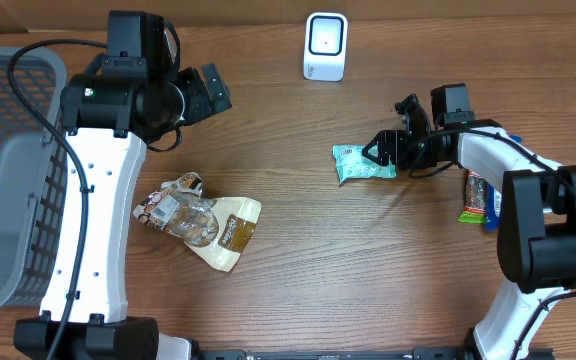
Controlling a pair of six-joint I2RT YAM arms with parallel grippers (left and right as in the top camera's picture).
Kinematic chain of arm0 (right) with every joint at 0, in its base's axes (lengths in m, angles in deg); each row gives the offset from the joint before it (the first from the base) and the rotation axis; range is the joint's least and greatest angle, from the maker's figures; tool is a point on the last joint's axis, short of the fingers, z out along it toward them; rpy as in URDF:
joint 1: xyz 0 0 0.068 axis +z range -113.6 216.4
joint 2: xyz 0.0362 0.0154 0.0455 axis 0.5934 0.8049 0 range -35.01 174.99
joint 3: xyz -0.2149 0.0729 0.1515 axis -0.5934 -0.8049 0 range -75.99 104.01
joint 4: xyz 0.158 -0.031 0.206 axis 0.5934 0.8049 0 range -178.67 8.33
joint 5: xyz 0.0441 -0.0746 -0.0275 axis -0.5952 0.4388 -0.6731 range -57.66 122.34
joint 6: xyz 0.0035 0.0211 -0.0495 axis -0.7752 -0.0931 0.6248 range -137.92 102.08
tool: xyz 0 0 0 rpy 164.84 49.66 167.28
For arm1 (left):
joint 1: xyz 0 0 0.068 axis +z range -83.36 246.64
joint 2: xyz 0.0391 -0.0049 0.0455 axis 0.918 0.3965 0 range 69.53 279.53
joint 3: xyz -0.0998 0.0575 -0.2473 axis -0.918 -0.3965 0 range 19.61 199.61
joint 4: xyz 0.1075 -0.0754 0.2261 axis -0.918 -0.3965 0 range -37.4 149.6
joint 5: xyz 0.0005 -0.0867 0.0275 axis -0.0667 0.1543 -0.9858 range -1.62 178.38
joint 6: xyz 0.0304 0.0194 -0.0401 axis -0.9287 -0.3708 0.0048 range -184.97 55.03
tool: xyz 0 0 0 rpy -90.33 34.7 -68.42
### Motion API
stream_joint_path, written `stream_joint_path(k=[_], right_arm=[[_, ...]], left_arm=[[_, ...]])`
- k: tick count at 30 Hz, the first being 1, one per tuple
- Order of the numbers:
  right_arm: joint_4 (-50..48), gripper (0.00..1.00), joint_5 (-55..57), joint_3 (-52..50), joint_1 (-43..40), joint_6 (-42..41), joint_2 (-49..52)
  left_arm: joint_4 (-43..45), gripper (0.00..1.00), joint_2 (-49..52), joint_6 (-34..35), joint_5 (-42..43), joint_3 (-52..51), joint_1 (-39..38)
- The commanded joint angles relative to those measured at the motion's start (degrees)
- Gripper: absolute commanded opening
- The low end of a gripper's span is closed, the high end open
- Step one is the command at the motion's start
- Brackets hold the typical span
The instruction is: Scan the item barcode
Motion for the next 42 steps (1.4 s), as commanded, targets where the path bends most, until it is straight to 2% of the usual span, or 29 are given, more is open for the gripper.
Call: stream_joint_path(k=[1,4,8,11,15,21,26,40,42], right_arm=[[1.92,0.75,0.59,-0.70,1.60,0.26,3.56],[2.03,0.66,0.59,-1.27,2.08,0.24,4.50],[1.81,0.41,1.53,-3.19,2.25,0.22,4.66],[1.81,0.28,2.14,-4.04,2.19,0.24,4.66],[1.55,0.05,0.83,-3.54,1.90,0.22,4.66],[5.35,0.04,-6.99,1.53,-0.20,0.37,2.10],[8.48,0.04,-15.13,5.33,-1.44,5.16,-5.11],[5.16,0.04,-13.18,5.60,-1.36,4.66,-24.11],[4.46,0.04,-9.88,5.60,-1.29,1.86,-25.81]], left_arm=[[0.22,1.00,0.61,0.17,-0.35,0.20,-0.11],[0.22,1.00,0.61,0.17,-0.35,0.20,-0.11],[0.22,1.00,0.61,0.17,-0.35,0.20,-0.11],[0.22,1.00,0.61,0.17,-0.35,0.20,-0.11],[0.22,1.00,0.61,0.17,-0.35,0.20,-0.11],[0.22,1.00,0.61,0.17,-0.35,0.20,-0.11],[0.22,1.00,0.61,0.17,-0.35,0.20,-0.11],[0.22,1.00,0.61,0.17,-0.35,0.20,-0.11],[0.22,1.00,0.61,0.17,-0.35,0.20,-0.11]])
